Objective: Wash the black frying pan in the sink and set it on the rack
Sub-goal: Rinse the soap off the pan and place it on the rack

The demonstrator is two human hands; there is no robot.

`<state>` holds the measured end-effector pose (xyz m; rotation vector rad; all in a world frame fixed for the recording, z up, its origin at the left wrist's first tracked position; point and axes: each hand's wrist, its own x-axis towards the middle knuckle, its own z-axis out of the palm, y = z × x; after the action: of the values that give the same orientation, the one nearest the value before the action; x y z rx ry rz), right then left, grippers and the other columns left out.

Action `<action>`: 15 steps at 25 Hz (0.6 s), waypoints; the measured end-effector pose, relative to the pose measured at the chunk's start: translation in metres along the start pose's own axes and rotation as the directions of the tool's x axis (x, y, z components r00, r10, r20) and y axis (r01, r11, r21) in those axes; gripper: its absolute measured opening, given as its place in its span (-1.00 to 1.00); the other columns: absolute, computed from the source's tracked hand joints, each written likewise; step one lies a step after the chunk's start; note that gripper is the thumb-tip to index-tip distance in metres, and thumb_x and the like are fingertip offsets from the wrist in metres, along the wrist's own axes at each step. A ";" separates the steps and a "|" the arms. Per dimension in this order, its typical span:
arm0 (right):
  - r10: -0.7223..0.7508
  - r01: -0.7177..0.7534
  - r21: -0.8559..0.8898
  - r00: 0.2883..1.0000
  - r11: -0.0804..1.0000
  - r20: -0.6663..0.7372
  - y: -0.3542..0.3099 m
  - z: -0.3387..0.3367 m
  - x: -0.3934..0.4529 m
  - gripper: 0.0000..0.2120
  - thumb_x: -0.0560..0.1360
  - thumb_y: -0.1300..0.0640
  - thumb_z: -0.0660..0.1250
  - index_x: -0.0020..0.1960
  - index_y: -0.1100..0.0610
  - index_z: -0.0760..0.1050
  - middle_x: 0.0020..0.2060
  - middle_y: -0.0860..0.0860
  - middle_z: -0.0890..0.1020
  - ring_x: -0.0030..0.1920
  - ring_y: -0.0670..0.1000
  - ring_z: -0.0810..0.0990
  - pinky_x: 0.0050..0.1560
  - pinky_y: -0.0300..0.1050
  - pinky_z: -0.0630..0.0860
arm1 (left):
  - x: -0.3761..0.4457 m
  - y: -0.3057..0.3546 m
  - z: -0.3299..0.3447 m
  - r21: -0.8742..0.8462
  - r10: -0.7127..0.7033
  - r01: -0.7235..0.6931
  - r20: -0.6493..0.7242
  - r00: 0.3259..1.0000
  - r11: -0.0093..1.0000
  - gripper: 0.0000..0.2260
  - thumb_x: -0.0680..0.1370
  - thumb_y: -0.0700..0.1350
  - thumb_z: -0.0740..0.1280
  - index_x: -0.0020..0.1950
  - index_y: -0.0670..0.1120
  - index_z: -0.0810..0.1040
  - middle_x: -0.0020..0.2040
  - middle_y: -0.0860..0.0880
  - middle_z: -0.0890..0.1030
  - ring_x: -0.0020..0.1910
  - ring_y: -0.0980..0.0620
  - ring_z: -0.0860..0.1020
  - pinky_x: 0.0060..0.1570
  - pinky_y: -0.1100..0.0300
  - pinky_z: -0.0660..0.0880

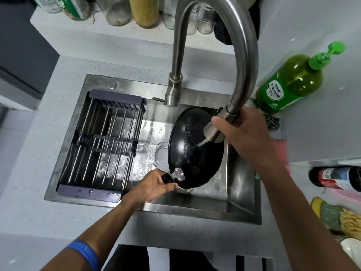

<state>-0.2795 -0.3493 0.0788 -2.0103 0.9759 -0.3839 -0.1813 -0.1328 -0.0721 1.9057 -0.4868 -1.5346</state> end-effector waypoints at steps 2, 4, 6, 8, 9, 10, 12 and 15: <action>0.011 -0.012 0.012 1.000 1.000 0.016 0.000 0.002 0.003 -0.71 0.40 -0.13 0.43 -0.27 0.10 0.56 -0.39 0.00 0.64 -0.34 0.03 0.65 -0.20 0.19 0.62 | 0.003 -0.002 0.002 -0.030 -0.023 0.023 0.002 1.000 0.999 -0.77 0.50 -0.21 0.45 -0.33 -0.21 0.53 -0.39 0.24 0.57 -0.53 0.38 0.48 -0.62 0.46 0.24; 0.024 -0.024 0.018 1.000 1.000 0.016 -0.001 0.005 0.007 -0.73 0.41 -0.09 0.44 -0.26 0.11 0.57 -0.39 -0.01 0.64 -0.35 -0.02 0.65 -0.20 0.16 0.63 | 0.002 -0.001 0.004 -0.024 -0.033 0.033 0.008 0.999 0.999 -0.81 0.49 -0.25 0.45 -0.28 -0.28 0.57 -0.40 0.25 0.58 -0.44 0.44 0.43 -0.59 0.48 0.25; 0.008 -0.007 -0.016 1.000 1.000 0.013 0.000 0.002 0.007 -0.73 0.43 -0.06 0.45 -0.31 0.09 0.52 -0.42 -0.03 0.61 -0.36 -0.03 0.62 -0.19 0.14 0.62 | 0.006 -0.007 0.003 -0.032 -0.026 0.027 0.016 1.000 0.999 -0.72 0.47 -0.33 0.44 -0.42 -0.17 0.54 -0.16 -0.06 0.60 -0.24 0.37 0.53 -0.48 0.48 0.34; -0.003 0.003 -0.048 1.000 0.999 0.017 0.004 -0.003 0.006 -0.70 0.44 -0.06 0.45 -0.34 0.06 0.47 -0.44 -0.06 0.56 -0.37 -0.01 0.57 -0.17 0.12 0.59 | 0.004 -0.014 -0.004 -0.050 -0.019 0.019 0.007 1.000 0.999 -0.65 0.42 -0.40 0.45 -0.50 -0.16 0.44 -0.35 0.00 0.48 -0.15 0.12 0.62 -0.34 0.40 0.41; 0.002 -0.001 -0.047 1.000 0.999 0.013 0.005 -0.004 0.006 -0.70 0.44 -0.06 0.45 -0.34 0.07 0.47 -0.44 -0.05 0.56 -0.35 0.00 0.58 -0.16 0.10 0.59 | 0.000 -0.018 -0.008 -0.054 -0.018 0.018 0.003 1.000 0.998 -0.69 0.42 -0.39 0.46 -0.45 -0.24 0.42 -0.36 -0.09 0.47 -0.26 0.12 0.58 -0.34 0.37 0.41; 0.002 -0.002 -0.043 1.000 0.999 0.005 0.005 -0.004 0.007 -0.70 0.44 -0.06 0.44 -0.33 0.09 0.48 -0.43 -0.04 0.57 -0.34 0.01 0.59 -0.15 0.09 0.59 | -0.007 -0.022 -0.012 -0.012 -0.020 0.020 -0.013 1.000 1.000 -0.72 0.42 -0.34 0.48 -0.40 -0.28 0.44 -0.36 -0.11 0.48 -0.35 0.17 0.52 -0.37 0.31 0.40; -0.006 0.006 -0.042 1.000 0.999 -0.009 0.001 0.000 0.009 -0.69 0.43 -0.06 0.43 -0.32 0.15 0.51 -0.41 -0.01 0.60 -0.32 0.02 0.62 -0.14 0.09 0.59 | -0.030 -0.032 -0.021 0.085 -0.006 0.016 -0.120 0.993 0.996 -0.77 0.40 -0.17 0.54 -0.29 -0.27 0.55 -0.33 -0.09 0.61 -0.38 0.10 0.54 -0.35 0.16 0.49; 0.012 -0.013 -0.022 1.000 1.000 -0.012 -0.002 0.005 0.008 -0.70 0.44 -0.06 0.43 -0.30 0.15 0.54 -0.41 -0.02 0.63 -0.31 0.02 0.65 -0.14 0.10 0.62 | -0.073 -0.044 -0.033 0.020 -0.031 0.037 -0.216 0.976 0.999 -0.76 0.32 0.01 0.56 -0.13 -0.09 0.66 -0.19 -0.14 0.69 -0.19 -0.13 0.67 -0.11 -0.01 0.60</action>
<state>-0.2703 -0.3523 0.0767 -2.0226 1.0035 -0.3804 -0.1724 -0.0464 -0.0452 2.0795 -0.3795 -1.3274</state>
